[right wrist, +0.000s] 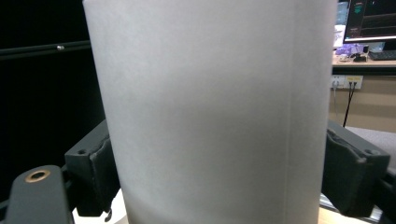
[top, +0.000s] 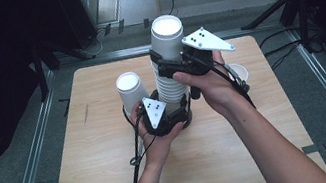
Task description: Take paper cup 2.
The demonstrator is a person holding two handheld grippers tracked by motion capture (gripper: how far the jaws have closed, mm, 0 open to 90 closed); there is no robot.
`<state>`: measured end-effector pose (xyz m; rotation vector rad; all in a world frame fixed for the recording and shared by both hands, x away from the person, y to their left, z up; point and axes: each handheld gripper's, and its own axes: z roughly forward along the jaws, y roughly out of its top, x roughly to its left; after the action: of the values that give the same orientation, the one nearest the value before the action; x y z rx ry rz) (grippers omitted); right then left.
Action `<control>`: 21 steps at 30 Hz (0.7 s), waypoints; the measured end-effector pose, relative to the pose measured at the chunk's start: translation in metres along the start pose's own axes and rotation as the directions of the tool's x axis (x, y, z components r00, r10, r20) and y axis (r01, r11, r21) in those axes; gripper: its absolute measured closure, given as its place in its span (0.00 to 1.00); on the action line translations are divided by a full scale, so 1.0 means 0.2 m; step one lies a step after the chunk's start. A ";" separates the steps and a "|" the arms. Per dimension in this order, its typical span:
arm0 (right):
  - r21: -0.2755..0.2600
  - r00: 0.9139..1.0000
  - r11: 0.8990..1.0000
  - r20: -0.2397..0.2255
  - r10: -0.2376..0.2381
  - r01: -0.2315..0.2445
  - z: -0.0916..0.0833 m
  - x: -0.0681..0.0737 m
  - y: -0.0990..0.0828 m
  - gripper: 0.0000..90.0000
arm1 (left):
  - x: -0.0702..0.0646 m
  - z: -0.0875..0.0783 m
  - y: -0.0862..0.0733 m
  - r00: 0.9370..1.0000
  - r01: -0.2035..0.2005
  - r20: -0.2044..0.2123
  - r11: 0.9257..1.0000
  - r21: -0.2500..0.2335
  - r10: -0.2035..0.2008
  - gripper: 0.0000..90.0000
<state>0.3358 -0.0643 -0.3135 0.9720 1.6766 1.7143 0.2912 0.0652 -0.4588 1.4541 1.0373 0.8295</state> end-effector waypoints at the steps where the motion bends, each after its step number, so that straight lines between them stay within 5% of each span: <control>1: -0.003 1.000 1.000 -0.001 0.002 -0.002 0.00 0.00 0.01 0.15 | 0.00 0.00 0.00 1.000 0.000 0.001 1.000 0.000 0.000 0.14; 21: -0.086 0.999 0.996 0.024 -0.024 0.026 -0.03 0.05 0.14 0.16 | 0.01 0.00 -0.01 1.000 -0.006 0.011 1.000 -0.001 0.006 0.14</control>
<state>0.3278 -0.0619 -0.2852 0.9236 1.5806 1.7374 0.2914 0.0671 -0.4605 1.4595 1.0250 0.8255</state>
